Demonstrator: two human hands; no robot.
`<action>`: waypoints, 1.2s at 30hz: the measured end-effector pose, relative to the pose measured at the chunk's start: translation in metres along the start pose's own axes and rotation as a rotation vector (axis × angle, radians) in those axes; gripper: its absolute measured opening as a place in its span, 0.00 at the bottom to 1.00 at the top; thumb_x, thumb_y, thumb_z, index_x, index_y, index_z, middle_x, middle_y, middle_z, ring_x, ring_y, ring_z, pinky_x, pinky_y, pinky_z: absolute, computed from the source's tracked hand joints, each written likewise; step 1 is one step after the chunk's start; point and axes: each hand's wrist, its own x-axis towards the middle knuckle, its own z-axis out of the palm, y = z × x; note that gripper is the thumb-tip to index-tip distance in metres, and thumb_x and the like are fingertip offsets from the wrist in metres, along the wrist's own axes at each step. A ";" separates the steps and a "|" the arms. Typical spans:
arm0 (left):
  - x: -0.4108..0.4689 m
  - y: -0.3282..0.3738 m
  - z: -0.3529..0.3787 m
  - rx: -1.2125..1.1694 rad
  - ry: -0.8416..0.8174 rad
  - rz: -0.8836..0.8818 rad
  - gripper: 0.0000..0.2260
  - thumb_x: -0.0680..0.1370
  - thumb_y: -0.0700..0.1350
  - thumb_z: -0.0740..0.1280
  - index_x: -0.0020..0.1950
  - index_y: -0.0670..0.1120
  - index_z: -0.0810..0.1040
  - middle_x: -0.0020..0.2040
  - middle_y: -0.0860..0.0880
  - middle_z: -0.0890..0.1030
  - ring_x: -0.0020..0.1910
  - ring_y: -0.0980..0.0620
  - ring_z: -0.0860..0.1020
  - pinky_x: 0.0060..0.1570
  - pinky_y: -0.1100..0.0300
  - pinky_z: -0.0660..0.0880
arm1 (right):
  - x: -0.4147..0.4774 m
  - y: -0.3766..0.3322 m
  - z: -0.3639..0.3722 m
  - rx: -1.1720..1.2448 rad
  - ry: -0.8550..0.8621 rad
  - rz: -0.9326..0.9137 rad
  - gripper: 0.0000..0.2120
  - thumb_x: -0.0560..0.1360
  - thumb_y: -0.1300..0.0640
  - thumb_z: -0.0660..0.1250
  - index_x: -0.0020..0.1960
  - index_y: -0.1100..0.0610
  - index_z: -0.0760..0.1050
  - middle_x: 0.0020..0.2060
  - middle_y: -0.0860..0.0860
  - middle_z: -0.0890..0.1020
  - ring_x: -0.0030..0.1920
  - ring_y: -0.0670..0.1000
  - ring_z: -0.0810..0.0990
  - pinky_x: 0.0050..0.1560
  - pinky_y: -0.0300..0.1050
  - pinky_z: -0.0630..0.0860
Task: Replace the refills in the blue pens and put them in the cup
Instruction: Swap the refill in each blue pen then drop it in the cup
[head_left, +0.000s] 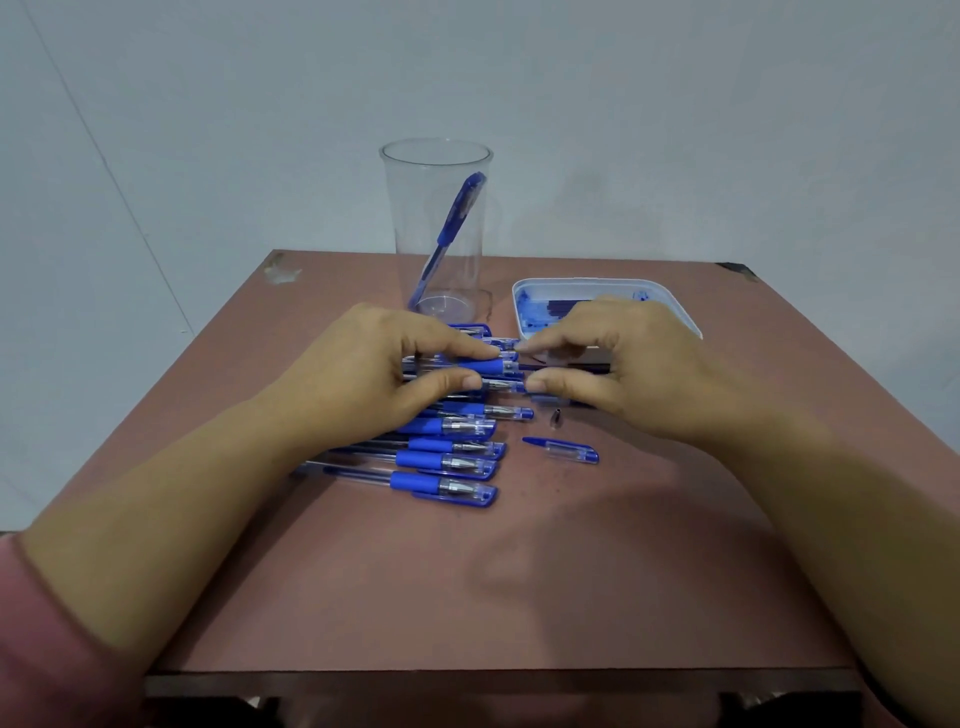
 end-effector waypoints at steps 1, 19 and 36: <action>0.000 -0.001 0.000 -0.005 0.004 -0.006 0.14 0.73 0.57 0.68 0.57 0.59 0.82 0.48 0.64 0.82 0.48 0.68 0.79 0.47 0.74 0.72 | -0.001 -0.001 -0.002 0.028 -0.012 0.020 0.16 0.68 0.39 0.71 0.55 0.37 0.77 0.41 0.39 0.80 0.46 0.42 0.77 0.47 0.32 0.71; -0.001 0.004 -0.008 -0.051 0.047 -0.047 0.11 0.74 0.45 0.73 0.56 0.52 0.83 0.38 0.69 0.76 0.31 0.75 0.72 0.35 0.81 0.64 | -0.010 0.004 -0.016 0.139 0.075 0.051 0.12 0.69 0.52 0.70 0.52 0.49 0.78 0.40 0.44 0.80 0.44 0.45 0.78 0.48 0.29 0.71; 0.000 0.003 -0.008 -0.042 0.031 0.014 0.12 0.72 0.56 0.69 0.55 0.66 0.77 0.43 0.74 0.77 0.47 0.67 0.80 0.47 0.72 0.73 | -0.003 -0.008 0.003 0.154 0.062 0.013 0.09 0.75 0.57 0.71 0.49 0.43 0.79 0.41 0.39 0.80 0.46 0.44 0.80 0.47 0.31 0.73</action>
